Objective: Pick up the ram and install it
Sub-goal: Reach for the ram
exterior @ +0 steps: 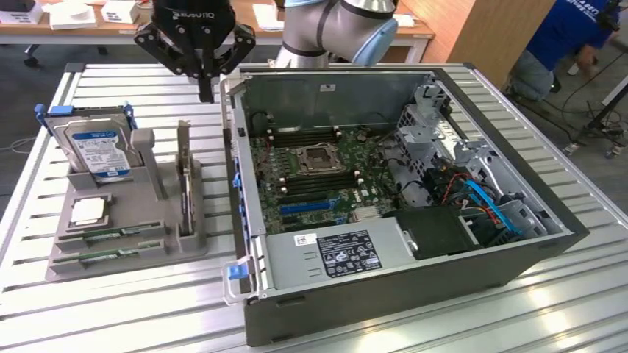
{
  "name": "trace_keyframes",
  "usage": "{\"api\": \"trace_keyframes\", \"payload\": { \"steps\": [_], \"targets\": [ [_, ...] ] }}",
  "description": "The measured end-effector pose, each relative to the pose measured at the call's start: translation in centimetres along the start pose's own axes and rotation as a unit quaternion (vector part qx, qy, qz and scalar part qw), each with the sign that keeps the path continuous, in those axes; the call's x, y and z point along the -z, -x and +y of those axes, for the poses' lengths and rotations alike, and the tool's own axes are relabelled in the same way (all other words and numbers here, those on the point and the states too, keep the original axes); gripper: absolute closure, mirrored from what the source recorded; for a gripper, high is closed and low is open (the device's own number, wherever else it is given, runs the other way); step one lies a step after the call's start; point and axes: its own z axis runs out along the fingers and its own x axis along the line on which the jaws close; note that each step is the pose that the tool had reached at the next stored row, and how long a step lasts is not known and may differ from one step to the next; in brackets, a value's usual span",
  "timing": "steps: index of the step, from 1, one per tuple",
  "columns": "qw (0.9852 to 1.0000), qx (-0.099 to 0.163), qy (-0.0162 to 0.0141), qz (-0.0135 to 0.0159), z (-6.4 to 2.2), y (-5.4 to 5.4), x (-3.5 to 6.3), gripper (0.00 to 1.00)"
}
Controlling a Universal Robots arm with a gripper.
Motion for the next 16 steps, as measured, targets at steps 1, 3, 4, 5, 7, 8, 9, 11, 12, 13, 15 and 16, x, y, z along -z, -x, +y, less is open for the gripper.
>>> {"api": "trace_keyframes", "payload": {
  "steps": [1,3,4,5,7,8,9,11,12,13,15,16],
  "targets": [
    [1.0000,0.000,0.0000,0.0000,-0.09,-1.2,0.03,0.91],
    [1.0000,0.000,0.0000,0.0000,-0.12,-1.6,0.03,0.91],
    [1.0000,0.000,0.0000,0.0000,-0.13,-1.7,0.04,0.91],
    [1.0000,0.000,0.0000,0.0000,-0.14,-1.9,0.04,0.91],
    [1.0000,0.000,0.0000,0.0000,-0.16,-2.2,0.05,0.91],
    [1.0000,0.000,0.0000,0.0000,-0.17,-2.3,0.05,0.91],
    [1.0000,0.000,0.0000,0.0000,-0.19,-2.5,0.06,0.91],
    [1.0000,0.000,0.0000,0.0000,-0.21,-2.8,0.07,0.91],
    [1.0000,0.000,0.0000,0.0000,-0.22,-2.9,0.07,0.91],
    [1.0000,0.000,0.0000,0.0000,-0.23,-3.1,0.08,0.91],
    [1.0000,0.000,0.0000,0.0000,-0.25,-3.4,0.08,0.91],
    [1.0000,0.000,0.0000,0.0000,-0.26,-3.6,0.09,0.91]
  ]
}}
